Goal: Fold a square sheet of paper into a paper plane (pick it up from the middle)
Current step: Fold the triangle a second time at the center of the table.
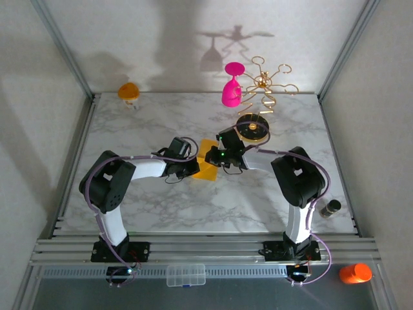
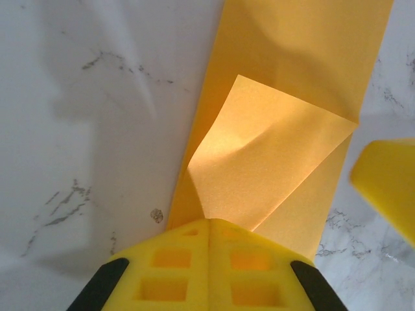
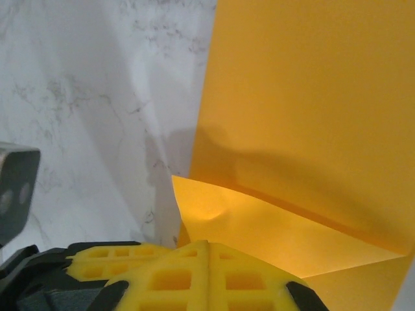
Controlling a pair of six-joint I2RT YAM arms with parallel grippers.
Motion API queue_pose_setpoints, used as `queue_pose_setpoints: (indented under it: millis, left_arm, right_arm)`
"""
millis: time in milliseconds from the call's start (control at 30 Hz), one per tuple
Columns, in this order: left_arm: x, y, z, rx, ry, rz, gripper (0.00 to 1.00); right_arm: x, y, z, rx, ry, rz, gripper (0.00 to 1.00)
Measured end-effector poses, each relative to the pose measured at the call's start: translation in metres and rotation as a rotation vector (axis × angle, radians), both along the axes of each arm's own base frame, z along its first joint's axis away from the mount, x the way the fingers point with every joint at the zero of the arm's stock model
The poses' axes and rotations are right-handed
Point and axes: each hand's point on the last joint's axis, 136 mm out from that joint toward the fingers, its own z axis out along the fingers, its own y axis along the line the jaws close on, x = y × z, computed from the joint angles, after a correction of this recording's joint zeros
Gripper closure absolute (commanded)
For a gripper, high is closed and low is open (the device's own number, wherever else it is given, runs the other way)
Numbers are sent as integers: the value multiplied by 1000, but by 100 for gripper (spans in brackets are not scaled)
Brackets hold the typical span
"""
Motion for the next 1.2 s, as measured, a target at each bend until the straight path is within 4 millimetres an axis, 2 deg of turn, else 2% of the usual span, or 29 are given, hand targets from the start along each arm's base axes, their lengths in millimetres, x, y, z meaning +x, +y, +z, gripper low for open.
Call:
queue_pose_setpoints:
  millis: [200,533,767,867,967,1067,1200]
  left_arm:
    - [0,0,0,0,0,0,100]
    - [0,1,-1,3,5,9,100]
    - [0,1,-1,-7,1,17,100]
    - [-1,0,-1,-7,1,16,100]
    - [-1,-1,-1,-7,1,13,100]
    - [-1,-1,-1,-4,0,20,100]
    - [-7,-2,0,-3,18,27,100]
  right_arm:
    - [-1,1,-25,-27,51,-2,100]
    - [1,-7,-28,-53,45,-15,100]
    - [19,-51,-27,-58,41,-129,100]
    - [27,-63,-23,-80,18,-171,100]
    - [24,-54,-13,-70,-6,-153,100]
    - [13,-34,-5,-49,-24,-103,100]
    - [-4,-12,-9,-30,-4,-46,100]
